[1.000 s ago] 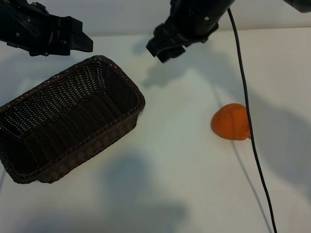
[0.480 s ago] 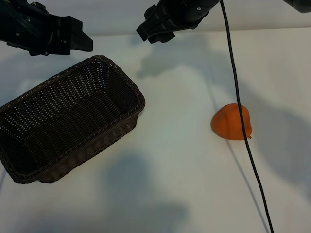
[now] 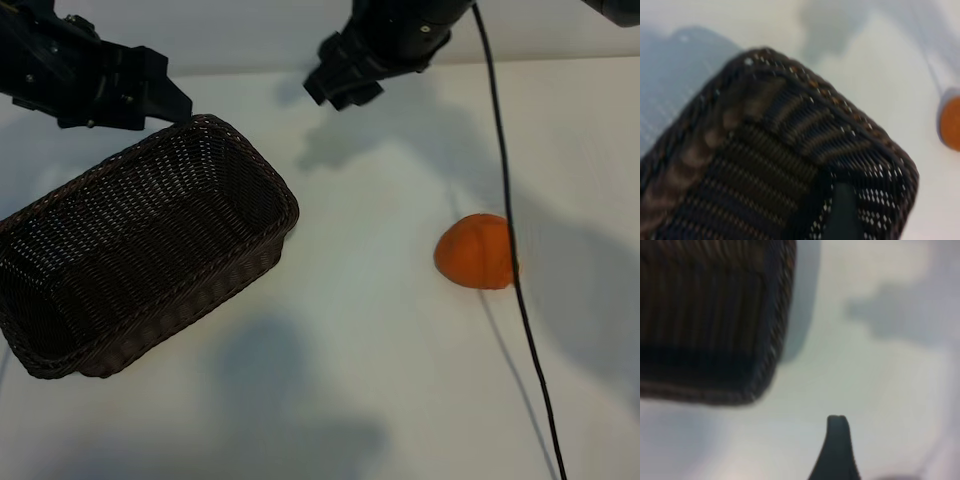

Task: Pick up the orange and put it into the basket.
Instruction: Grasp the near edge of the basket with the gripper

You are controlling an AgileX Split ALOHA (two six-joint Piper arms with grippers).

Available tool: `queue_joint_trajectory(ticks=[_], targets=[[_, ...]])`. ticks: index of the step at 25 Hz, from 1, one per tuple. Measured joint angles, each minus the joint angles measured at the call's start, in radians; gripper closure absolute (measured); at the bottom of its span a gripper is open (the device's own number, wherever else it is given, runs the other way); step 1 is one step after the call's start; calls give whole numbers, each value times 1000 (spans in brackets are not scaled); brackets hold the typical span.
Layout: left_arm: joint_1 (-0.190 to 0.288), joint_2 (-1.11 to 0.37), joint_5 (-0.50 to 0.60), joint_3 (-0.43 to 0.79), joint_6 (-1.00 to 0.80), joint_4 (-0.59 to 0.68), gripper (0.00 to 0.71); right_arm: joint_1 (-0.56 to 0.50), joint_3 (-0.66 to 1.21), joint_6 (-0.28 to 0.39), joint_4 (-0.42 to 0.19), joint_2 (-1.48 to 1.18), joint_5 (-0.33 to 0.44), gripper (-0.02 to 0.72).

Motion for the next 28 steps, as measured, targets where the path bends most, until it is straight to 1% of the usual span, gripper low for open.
queue_joint_trajectory(ticks=[2,5,8,10,13,15,19,21,24,28], targets=[[0,-36,14,0,-39,41,122,0,0,-3,-31,0,21,144],[0,-103,47,0,-143,153,122,0,0,-3,-63,0,29,144],[0,-176,100,4,-258,282,122,0,0,-3,-63,0,29,144],[0,-231,112,30,-337,361,122,0,0,-3,-63,0,29,144],[0,-312,113,116,-456,439,122,0,0,-3,-72,0,28,144],[0,-360,100,196,-526,473,122,0,0,-3,-73,0,25,144],[0,-448,86,328,-634,546,122,0,0,-3,-73,0,17,144],[0,-497,87,373,-686,574,122,0,0,-3,-73,0,17,144],[0,-577,85,428,-777,656,122,0,0,-3,-73,0,17,144],[0,-621,86,509,-883,765,122,0,0,-3,-73,0,17,144]])
